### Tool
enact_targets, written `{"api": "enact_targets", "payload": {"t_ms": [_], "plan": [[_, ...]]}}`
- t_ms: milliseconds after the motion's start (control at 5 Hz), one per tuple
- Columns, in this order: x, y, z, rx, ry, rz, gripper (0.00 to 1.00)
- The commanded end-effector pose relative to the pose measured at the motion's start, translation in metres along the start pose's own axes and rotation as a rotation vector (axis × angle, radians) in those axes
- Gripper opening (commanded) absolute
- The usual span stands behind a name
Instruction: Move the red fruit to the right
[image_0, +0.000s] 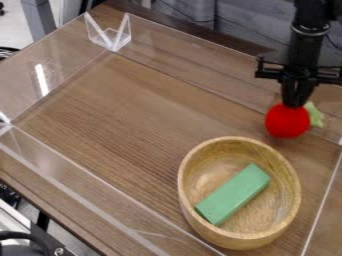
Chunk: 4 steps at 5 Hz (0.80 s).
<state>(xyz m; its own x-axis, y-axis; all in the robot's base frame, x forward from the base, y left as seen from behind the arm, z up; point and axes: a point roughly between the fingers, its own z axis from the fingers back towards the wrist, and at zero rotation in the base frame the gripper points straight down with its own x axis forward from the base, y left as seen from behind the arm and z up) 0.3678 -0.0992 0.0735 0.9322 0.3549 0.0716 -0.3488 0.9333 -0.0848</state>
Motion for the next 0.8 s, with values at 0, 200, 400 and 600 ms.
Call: {"api": "enact_targets", "payload": {"t_ms": [0, 200, 400, 600], "plan": [[0.0041, -0.0182, 0.0187, -0.038, -0.059, -0.018, 0.00], [0.0004, -0.0251, 0.0164, -0.035, -0.063, -0.034, 0.00], [0.0035, -0.0207, 0.0204, -0.027, -0.067, -0.010, 0.00], [0.0075, -0.0155, 0.0243, -0.020, -0.072, 0.018, 0.00]]}}
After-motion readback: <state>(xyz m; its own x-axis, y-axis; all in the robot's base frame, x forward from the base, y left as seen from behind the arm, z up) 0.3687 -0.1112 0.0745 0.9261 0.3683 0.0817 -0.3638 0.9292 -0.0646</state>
